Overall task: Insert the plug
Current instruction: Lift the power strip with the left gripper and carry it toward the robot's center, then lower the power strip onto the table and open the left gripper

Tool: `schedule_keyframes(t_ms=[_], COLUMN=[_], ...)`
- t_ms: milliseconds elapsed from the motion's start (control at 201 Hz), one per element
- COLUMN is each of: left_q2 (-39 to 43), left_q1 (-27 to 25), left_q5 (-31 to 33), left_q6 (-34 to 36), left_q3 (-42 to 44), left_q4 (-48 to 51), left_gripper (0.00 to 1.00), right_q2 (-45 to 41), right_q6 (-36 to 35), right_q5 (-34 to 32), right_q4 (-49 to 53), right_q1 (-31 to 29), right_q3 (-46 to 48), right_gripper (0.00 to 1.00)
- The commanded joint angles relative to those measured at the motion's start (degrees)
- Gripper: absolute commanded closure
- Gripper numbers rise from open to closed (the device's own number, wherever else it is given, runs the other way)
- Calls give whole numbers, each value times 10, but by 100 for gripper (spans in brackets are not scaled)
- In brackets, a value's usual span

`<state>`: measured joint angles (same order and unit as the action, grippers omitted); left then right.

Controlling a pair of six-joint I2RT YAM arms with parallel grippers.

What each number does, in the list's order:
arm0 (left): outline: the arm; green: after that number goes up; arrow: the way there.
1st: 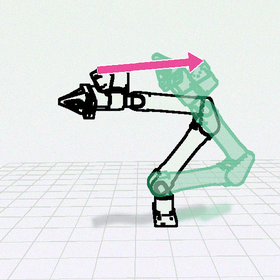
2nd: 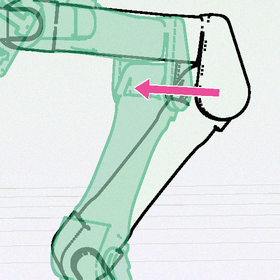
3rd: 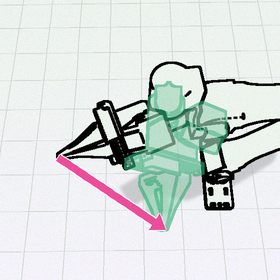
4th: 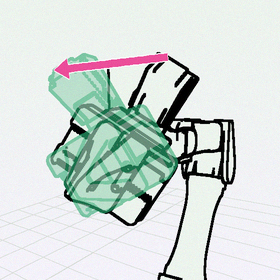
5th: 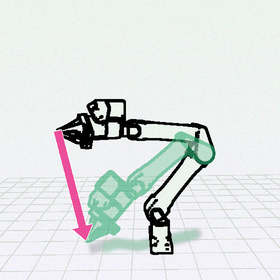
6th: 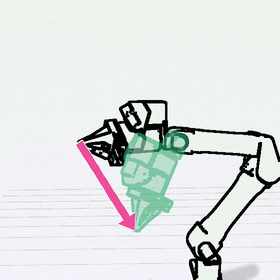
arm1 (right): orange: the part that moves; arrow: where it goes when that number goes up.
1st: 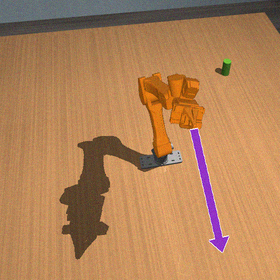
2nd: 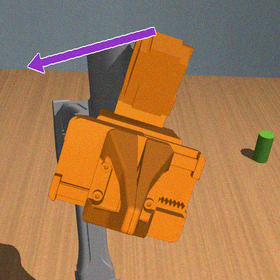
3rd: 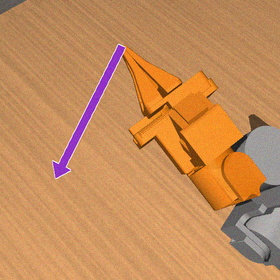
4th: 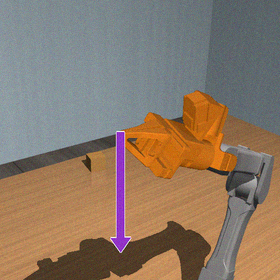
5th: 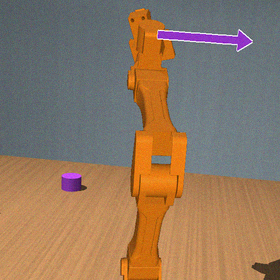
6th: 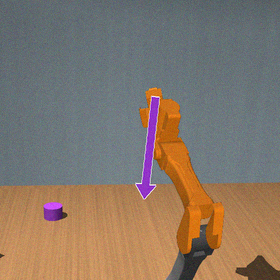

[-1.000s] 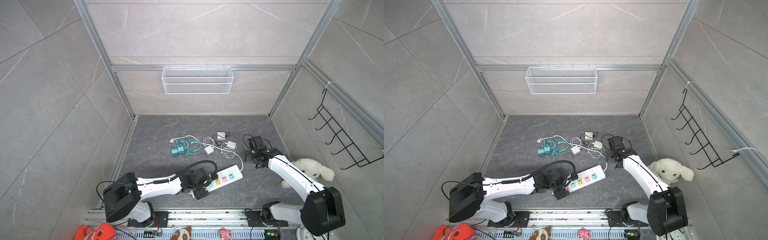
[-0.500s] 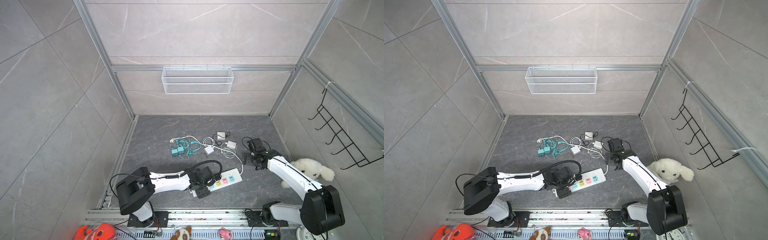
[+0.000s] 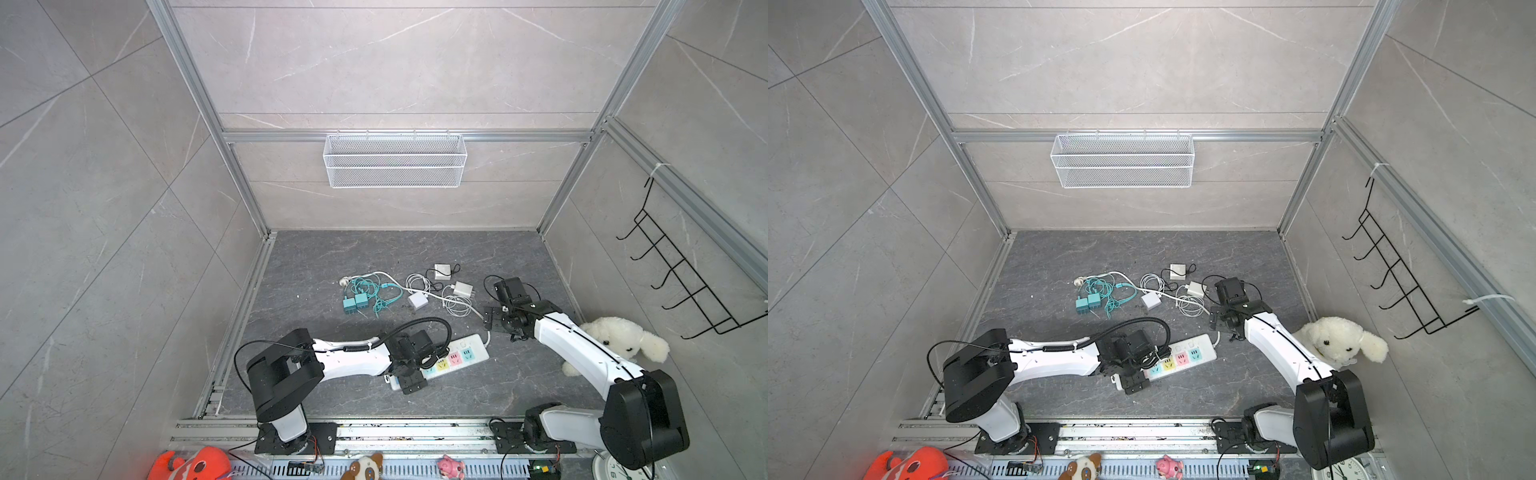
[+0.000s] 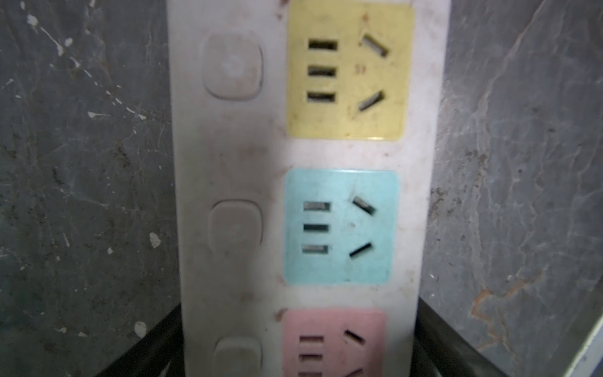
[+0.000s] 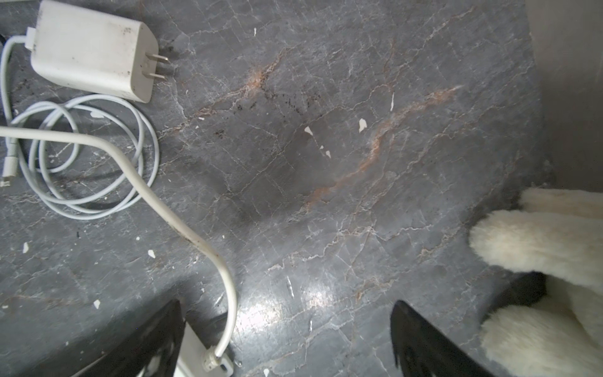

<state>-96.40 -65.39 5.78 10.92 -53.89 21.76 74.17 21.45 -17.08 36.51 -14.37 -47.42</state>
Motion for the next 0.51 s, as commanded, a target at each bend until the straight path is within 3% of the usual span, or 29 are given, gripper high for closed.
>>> schedule_keyframes(t_ms=[0,503], left_q2=[-5,45], left_q1=[-2,-2], left_q5=[25,37], left_q6=[1,-6], left_q3=[-9,13], left_q4=[7,-17], left_gripper=[11,0], right_q2=[9,36], right_q6=[13,16], right_q5=[4,18], right_q4=[-4,-13], right_q1=[2,2], right_q3=[0,-17], right_gripper=[1,1])
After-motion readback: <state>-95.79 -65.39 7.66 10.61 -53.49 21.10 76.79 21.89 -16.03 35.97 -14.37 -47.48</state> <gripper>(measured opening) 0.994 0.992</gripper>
